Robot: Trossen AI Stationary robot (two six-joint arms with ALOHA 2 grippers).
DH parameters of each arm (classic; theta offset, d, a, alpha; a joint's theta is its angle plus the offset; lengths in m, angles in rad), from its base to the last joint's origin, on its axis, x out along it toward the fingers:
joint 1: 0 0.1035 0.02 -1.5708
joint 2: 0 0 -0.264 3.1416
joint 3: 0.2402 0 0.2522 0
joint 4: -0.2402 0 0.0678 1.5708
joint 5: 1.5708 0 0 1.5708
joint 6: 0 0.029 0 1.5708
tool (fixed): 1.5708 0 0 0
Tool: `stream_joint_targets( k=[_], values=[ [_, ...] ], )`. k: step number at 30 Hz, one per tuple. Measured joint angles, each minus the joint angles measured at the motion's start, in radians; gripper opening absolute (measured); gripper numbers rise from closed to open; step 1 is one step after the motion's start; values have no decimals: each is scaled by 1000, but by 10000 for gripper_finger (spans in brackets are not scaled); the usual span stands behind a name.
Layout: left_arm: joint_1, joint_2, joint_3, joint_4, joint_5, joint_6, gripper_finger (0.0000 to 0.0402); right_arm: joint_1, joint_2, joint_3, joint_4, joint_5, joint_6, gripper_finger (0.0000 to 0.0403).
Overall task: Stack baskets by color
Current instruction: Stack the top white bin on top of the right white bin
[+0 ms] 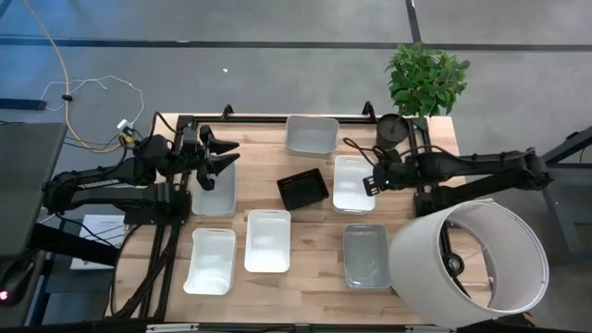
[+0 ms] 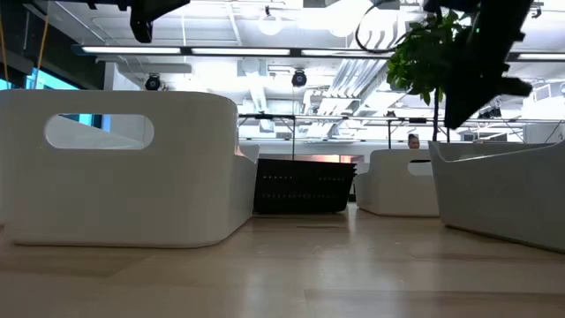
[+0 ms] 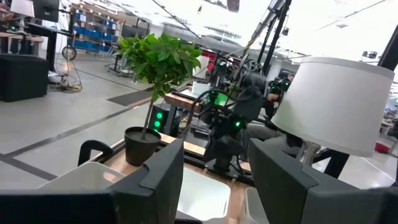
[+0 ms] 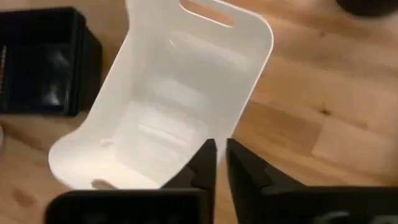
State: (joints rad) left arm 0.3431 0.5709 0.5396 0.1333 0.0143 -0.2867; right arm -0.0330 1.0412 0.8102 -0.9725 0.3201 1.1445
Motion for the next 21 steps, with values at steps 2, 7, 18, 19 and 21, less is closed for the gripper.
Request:
stream_joint_targets(
  k=[2, 7, 18, 19, 21],
  values=[
    [0, 0, 0, 0, 0, -1, 168, 0, 0, -33, 19, 16, 54, 70],
    [0, 0, 0, 0, 0, -2, 168, -11, 0, -107, 44, 47, 176, 171],
    [0, 0, 0, 0, 0, 1, 168, -34, 82, -172, 241, -6, 138, 225],
    [0, 0, 0, 0, 0, 0, 168, -34, 102, -172, 239, -6, 138, 223],
    [0, 0, 0, 0, 0, 0, 168, -34, 144, -172, 244, -6, 138, 216]
  ],
)
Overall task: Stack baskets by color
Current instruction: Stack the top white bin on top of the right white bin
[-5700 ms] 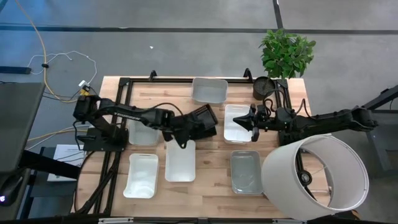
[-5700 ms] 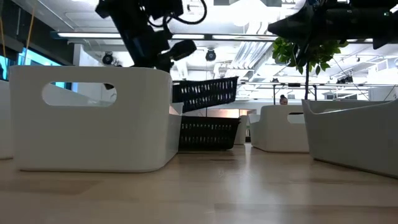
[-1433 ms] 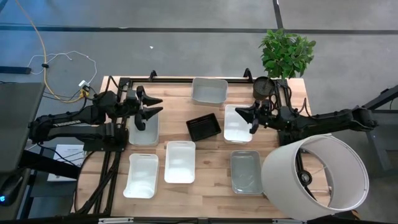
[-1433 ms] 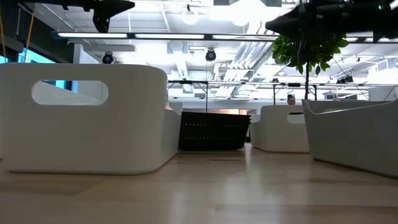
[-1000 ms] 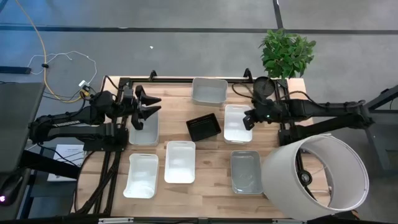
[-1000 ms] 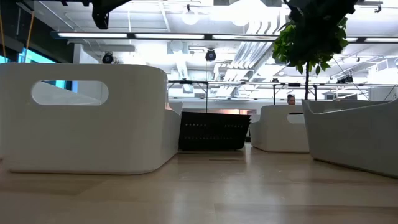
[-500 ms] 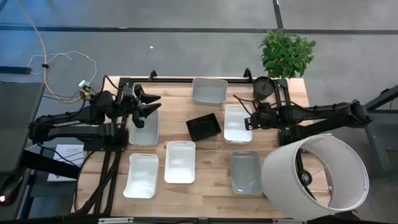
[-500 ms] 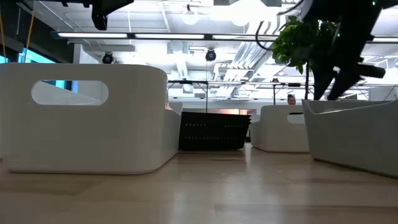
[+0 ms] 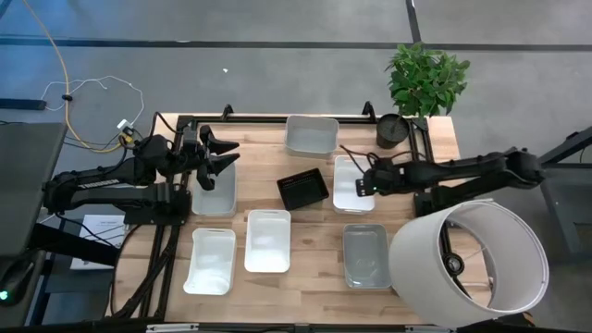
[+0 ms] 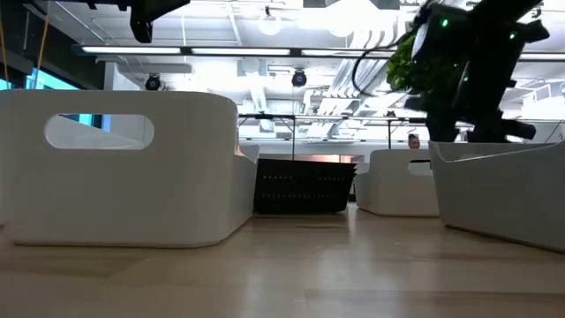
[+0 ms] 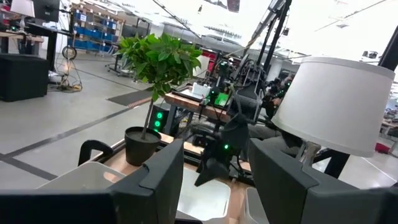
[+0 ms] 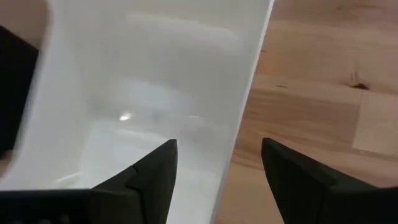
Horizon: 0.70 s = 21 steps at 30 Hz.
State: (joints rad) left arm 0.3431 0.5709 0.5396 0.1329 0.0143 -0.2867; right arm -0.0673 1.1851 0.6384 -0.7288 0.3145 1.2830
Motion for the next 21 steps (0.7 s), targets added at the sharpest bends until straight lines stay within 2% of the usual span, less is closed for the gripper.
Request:
stream_joint_targets(
  k=[3, 6, 12, 17, 21],
  values=[
    [0, 0, 0, 0, 0, 0, 168, 0, 58, 0, 15, 0, 0, 196],
    [0, 0, 0, 0, 0, 0, 168, 0, 101, 0, 32, 5, -3, 155],
    [0, 0, 0, 0, -4, -1, 168, 0, 124, 0, 42, 18, -31, 17],
    [0, 0, 0, 0, -3, 0, 168, 0, 58, 46, 20, 39, -114, 4],
    [0, 0, 0, 0, -3, 0, 168, 0, -8, 128, -73, 119, -163, 2]
  ],
)
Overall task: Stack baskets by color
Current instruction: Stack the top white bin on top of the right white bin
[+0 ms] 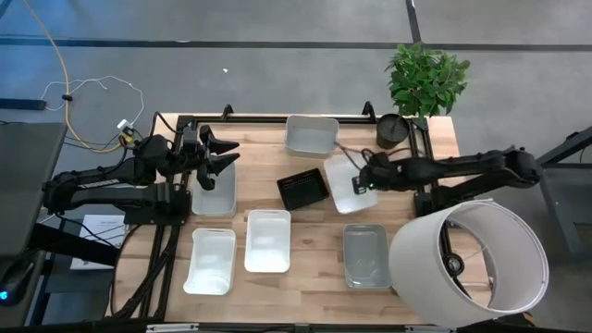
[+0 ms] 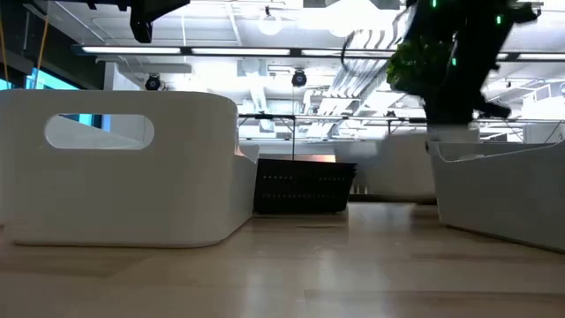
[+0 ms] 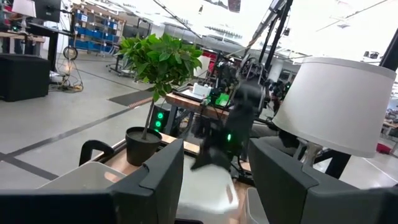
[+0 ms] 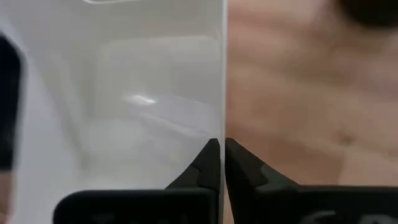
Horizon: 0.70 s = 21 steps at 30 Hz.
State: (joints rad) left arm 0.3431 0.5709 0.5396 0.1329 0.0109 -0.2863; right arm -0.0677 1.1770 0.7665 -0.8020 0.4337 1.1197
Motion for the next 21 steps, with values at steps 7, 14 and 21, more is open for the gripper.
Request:
stream_joint_targets(
  k=[7, 14, 21],
  values=[
    [0, 0, 0, 0, 1, 0, 168, 1, -81, 170, -31, 94, -127, 0],
    [1, 0, 0, 0, 82, -55, 168, 32, -55, 208, 274, 24, -387, 0],
    [0, 0, 0, -2, 231, -70, 168, 74, 34, 199, 575, -141, -606, 0]
  ],
)
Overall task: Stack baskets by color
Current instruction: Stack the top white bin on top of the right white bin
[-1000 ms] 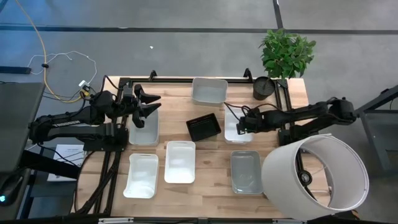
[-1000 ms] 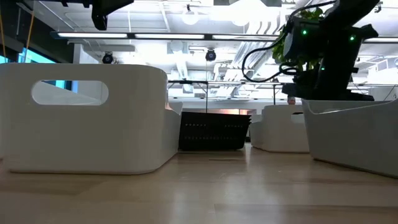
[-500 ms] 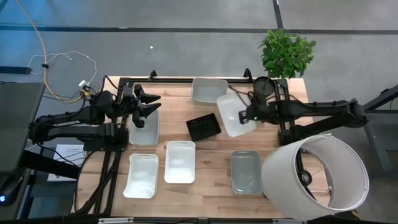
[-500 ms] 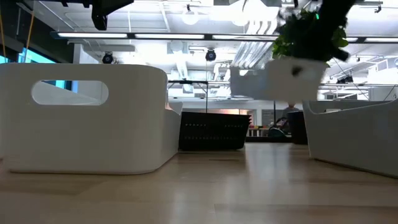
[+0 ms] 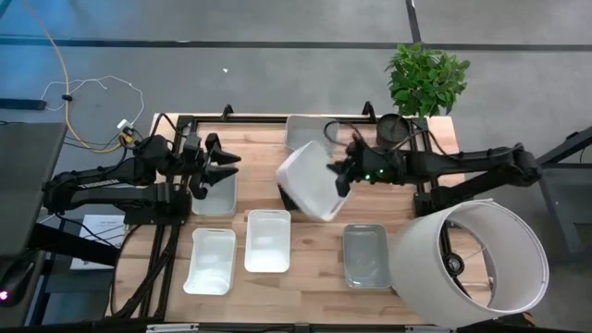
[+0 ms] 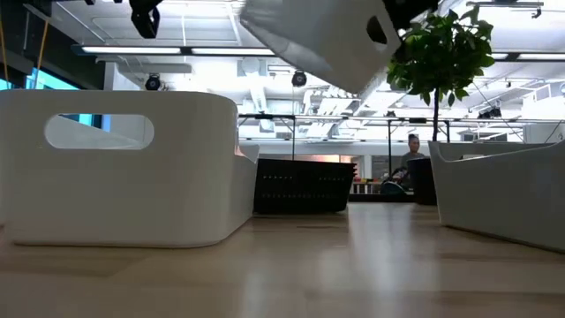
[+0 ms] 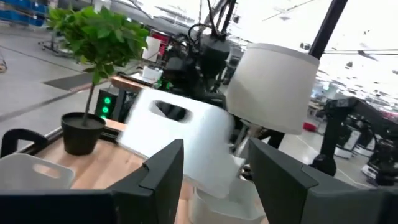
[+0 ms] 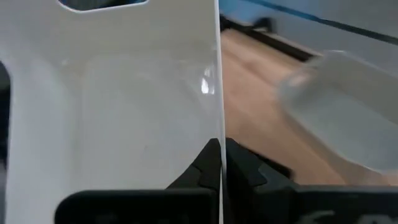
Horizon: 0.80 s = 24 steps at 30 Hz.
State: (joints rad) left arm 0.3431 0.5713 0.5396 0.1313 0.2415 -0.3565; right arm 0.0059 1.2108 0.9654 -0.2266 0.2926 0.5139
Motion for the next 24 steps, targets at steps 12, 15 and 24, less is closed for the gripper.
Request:
stream_joint_targets(
  k=[12, 15, 24],
  values=[
    [0, 2, 0, -1, -7, 31, 168, -6, 100, -2, 185, -121, -78, 0],
    [0, 3, 0, -1, -8, 30, 168, -16, 94, -2, 186, -148, -90, 0],
    [0, 3, 0, 1, -47, 34, 168, -20, 115, 42, 175, -312, -277, 0]
  ],
)
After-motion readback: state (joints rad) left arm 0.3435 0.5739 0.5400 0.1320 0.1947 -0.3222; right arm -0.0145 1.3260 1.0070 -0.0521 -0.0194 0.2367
